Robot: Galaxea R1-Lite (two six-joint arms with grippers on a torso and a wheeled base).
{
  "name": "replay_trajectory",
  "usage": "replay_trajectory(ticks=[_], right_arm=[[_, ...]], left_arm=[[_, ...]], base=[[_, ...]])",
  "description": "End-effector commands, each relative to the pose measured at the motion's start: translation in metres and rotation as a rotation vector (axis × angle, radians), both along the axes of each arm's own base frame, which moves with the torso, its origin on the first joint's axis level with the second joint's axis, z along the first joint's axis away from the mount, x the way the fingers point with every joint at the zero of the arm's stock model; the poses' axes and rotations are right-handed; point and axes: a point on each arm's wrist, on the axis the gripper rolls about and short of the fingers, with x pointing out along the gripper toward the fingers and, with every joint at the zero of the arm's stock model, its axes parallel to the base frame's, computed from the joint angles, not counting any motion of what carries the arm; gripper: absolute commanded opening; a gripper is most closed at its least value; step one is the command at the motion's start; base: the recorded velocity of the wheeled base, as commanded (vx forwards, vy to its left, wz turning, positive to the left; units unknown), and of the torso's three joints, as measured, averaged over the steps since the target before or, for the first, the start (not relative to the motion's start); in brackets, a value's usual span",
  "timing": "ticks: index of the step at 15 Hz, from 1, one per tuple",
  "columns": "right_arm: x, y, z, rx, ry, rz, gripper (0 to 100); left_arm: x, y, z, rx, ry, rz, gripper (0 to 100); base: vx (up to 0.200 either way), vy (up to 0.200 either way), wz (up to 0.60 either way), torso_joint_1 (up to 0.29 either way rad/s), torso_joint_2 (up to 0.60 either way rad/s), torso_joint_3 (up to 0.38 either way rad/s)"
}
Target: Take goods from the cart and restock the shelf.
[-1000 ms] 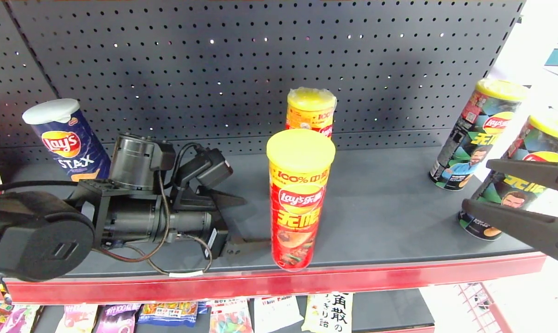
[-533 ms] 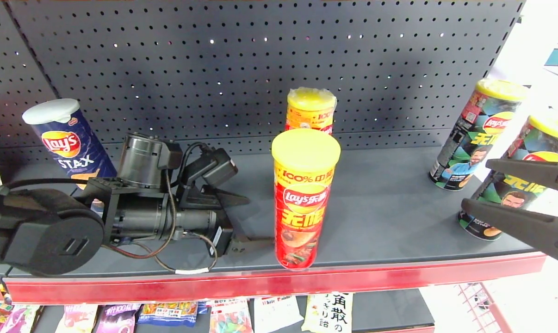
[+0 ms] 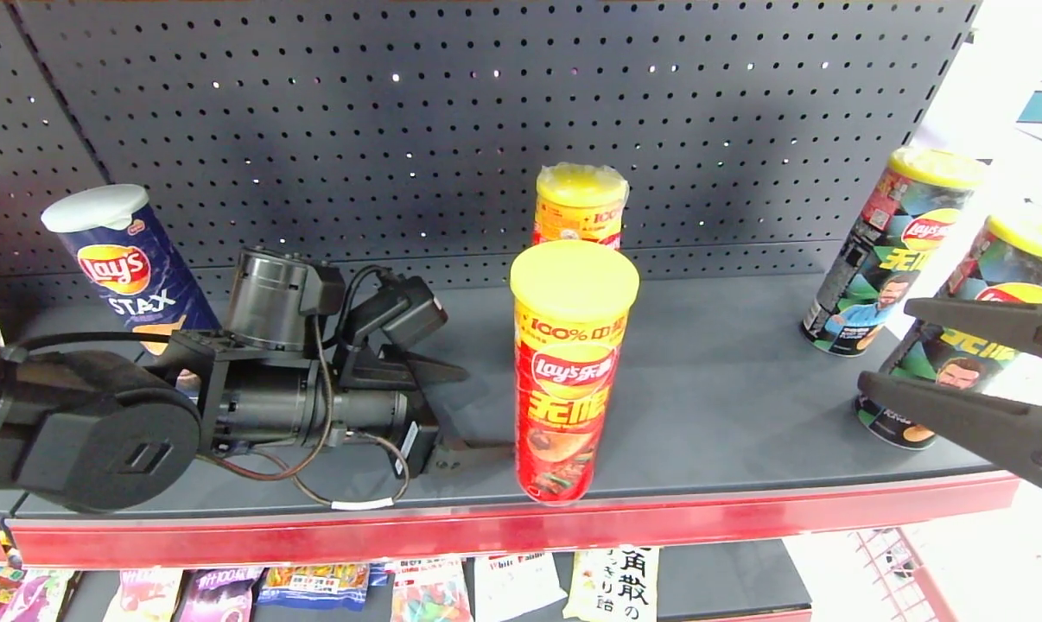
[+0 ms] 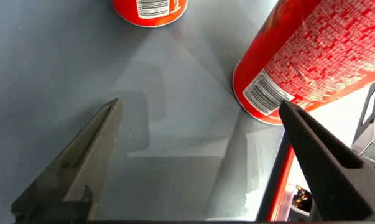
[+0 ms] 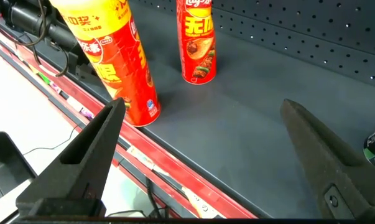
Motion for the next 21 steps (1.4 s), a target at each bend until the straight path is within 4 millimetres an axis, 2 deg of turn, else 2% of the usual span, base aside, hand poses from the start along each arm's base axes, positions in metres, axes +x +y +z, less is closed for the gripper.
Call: replay_trajectory(ticks=[1,7,9,10,11,12,13,14,15,17,19,21], right_arm=[[0.000,0.000,0.000,-0.001,0.001,0.001,100],[0.000,0.000,-0.003,-0.007,0.010,0.001,100],[-0.002,-0.001,-0.009,-0.015,0.025,0.001,100],[-0.005,-0.003,-0.016,-0.025,0.035,-0.001,100],[-0.005,-0.003,-0.016,-0.025,0.035,-0.001,100],[-0.020,-0.012,-0.032,-0.046,0.039,-0.008,100],[-0.025,-0.015,-0.037,-0.059,0.033,-0.014,100],[-0.037,-0.023,-0.051,-0.095,0.012,-0.053,100],[-0.042,-0.028,-0.058,-0.107,0.006,-0.111,100],[-0.049,-0.042,-0.061,-0.114,-0.023,-0.342,100],[-0.046,-0.052,-0.059,-0.090,-0.019,-0.505,100],[-0.045,-0.059,-0.062,-0.081,0.001,-0.605,100]], left_arm=[[0.001,-0.001,-0.001,0.001,0.002,-0.002,100],[0.001,-0.003,0.000,-0.001,0.000,-0.006,100],[-0.003,0.007,0.008,-0.012,-0.019,0.017,100],[-0.011,0.019,0.014,-0.011,-0.039,0.056,100],[-0.011,0.019,0.014,-0.011,-0.039,0.056,100],[-0.047,0.042,0.033,0.005,-0.115,0.218,100],[-0.057,0.048,0.040,-0.013,-0.129,0.274,100],[-0.083,0.059,0.053,-0.073,-0.137,0.400,100],[-0.099,0.069,0.054,-0.070,-0.161,0.497,100],[-0.133,0.092,0.047,-0.032,-0.239,0.719,100],[-0.152,0.103,0.041,-0.074,-0.255,0.780,100],[-0.154,0.111,0.041,-0.014,-0.314,1.034,100]], base=[[0.000,0.000,0.00,0.000,0.00,0.000],[0.000,0.000,0.00,0.000,0.00,0.000],[0.000,0.000,0.00,0.000,0.00,0.000],[0.000,0.000,0.00,0.000,0.00,0.000],[0.000,0.000,0.00,0.000,0.00,0.000],[0.000,0.000,0.00,0.000,0.00,0.000],[0.000,0.000,0.00,0.000,0.00,0.000],[0.000,0.000,0.00,0.000,0.00,0.000],[0.000,0.000,0.00,0.000,0.00,0.000],[0.000,0.000,0.00,0.000,0.00,0.000],[0.000,0.000,0.00,0.000,0.00,0.000],[0.000,0.000,0.00,0.000,0.00,0.000]])
